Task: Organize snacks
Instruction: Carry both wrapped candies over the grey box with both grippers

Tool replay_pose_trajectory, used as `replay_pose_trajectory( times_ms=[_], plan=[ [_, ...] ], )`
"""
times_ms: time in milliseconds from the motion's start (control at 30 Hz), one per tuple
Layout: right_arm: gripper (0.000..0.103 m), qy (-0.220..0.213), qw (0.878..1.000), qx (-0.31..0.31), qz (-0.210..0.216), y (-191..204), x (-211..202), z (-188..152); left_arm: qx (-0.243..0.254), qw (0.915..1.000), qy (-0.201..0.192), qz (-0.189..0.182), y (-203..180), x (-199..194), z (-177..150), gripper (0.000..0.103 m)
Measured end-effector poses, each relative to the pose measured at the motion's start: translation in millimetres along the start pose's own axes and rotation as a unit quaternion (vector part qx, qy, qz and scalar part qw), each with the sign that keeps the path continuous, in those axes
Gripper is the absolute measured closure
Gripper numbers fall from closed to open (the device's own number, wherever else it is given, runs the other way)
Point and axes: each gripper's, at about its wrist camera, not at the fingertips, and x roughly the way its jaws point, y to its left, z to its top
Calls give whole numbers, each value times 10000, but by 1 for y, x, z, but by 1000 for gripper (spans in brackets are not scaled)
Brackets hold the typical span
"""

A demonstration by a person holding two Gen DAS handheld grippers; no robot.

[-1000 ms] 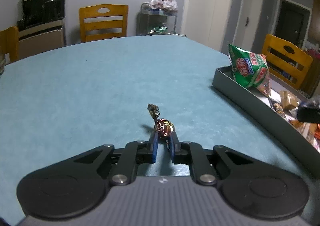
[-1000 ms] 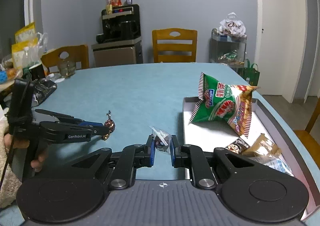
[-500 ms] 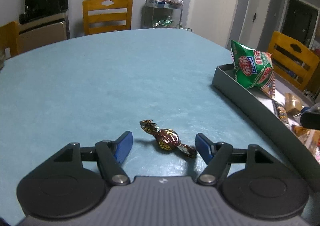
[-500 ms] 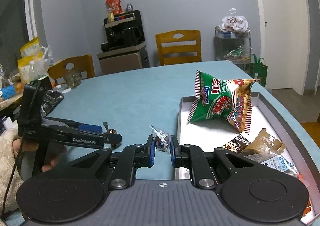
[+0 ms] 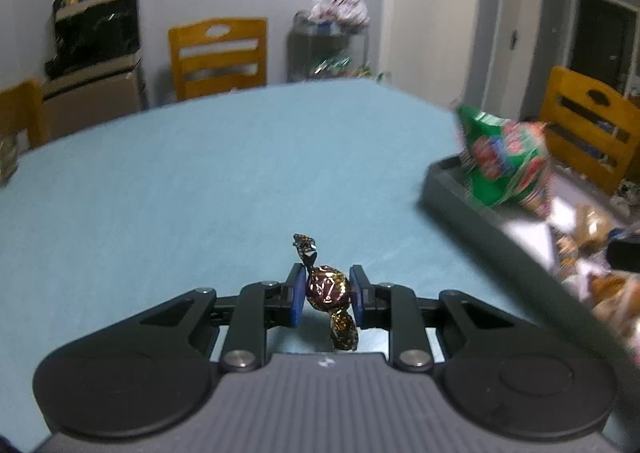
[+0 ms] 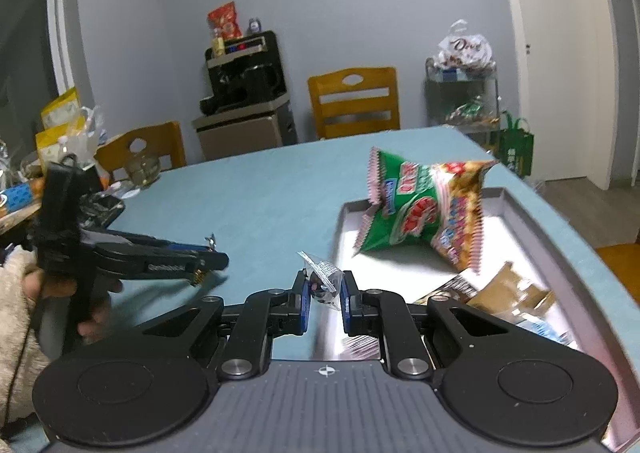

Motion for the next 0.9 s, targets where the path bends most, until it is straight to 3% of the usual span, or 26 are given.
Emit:
replay_pose_trajectory(
  times_ms=[167, 333, 667, 900],
  plan=[
    [86, -93, 9996, 20, -264, -15, 2, 5, 266, 9978, -270, -541, -37, -8, 28, 83],
    [86, -14, 9987, -63, -501, -25, 14, 10, 497, 9930, -171, -1055, -82, 4, 44, 82],
    [84, 442, 9952, 348, -806, -56, 52, 17, 521, 9908, 332, -1200, -123, 54, 45, 82],
    [83, 515, 9944, 651, -659, -67, 58, 19, 515, 9912, 321, -1174, -121, 60, 45, 82]
  ],
)
